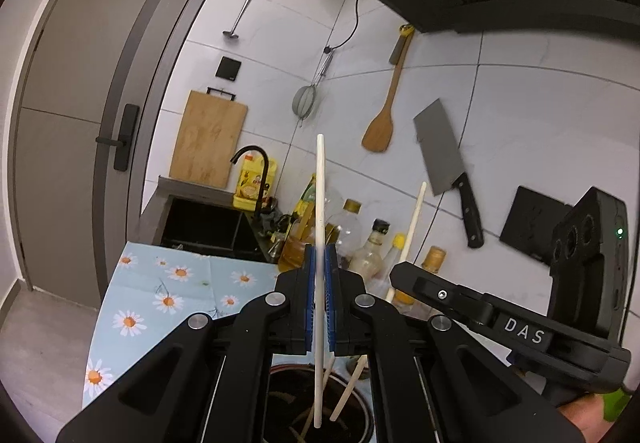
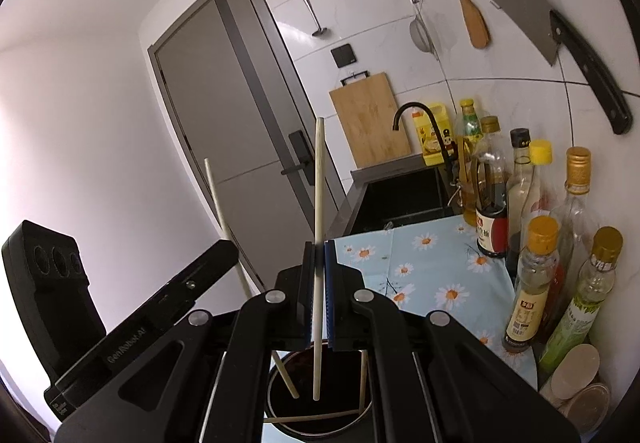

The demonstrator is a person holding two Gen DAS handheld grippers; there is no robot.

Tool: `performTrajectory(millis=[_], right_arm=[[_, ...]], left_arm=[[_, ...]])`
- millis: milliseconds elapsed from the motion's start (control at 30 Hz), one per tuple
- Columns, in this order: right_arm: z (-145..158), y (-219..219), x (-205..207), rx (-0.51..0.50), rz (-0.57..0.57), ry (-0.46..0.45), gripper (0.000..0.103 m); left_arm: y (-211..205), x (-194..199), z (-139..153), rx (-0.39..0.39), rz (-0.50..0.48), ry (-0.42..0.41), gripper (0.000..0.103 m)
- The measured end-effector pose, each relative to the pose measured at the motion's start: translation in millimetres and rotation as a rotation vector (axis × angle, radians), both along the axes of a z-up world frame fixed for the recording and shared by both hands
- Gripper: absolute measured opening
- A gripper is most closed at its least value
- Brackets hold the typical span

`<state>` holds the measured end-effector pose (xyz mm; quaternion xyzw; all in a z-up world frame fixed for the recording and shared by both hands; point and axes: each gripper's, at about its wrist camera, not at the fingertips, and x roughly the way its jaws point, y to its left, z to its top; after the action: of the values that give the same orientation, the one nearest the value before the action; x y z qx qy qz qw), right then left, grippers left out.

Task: Organize utensils
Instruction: 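Lower held chopsticks into the black holder and open both grippers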

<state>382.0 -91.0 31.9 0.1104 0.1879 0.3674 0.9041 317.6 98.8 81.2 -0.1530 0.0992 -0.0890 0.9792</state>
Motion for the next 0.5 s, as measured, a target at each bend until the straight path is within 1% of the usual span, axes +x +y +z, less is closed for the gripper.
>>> performTrajectory(millis=[133,200,233,267,500], right_arm=[[-7.2,2.9,2.2,-0.003,0.010,0.029,0.007],[-8.4,1.9,3.4,0.004,0.011,0.041,0.013],[-8.5,0.9,3.3,0.007,0.010,0.044,0.014],[-8.1,0.0,2.8,0.008,0.008,0.043,0.014],[-3.1,-6.9,-4.3,0.011,-0.002,0.039,0.014]], left_arm=[[2.6,2.6,-6.5,-0.009,0.006,0.034,0.005],[3.1,2.1,-8.1,-0.001,0.010,0.046,0.005],[3.3,1.6,-8.6,0.001,0.010,0.050,0.010],[3.6,0.7,-8.9,0.002,0.014,0.050,0.018],[2.8,-6.6,-7.1,0.006,0.010,0.047,0.018]])
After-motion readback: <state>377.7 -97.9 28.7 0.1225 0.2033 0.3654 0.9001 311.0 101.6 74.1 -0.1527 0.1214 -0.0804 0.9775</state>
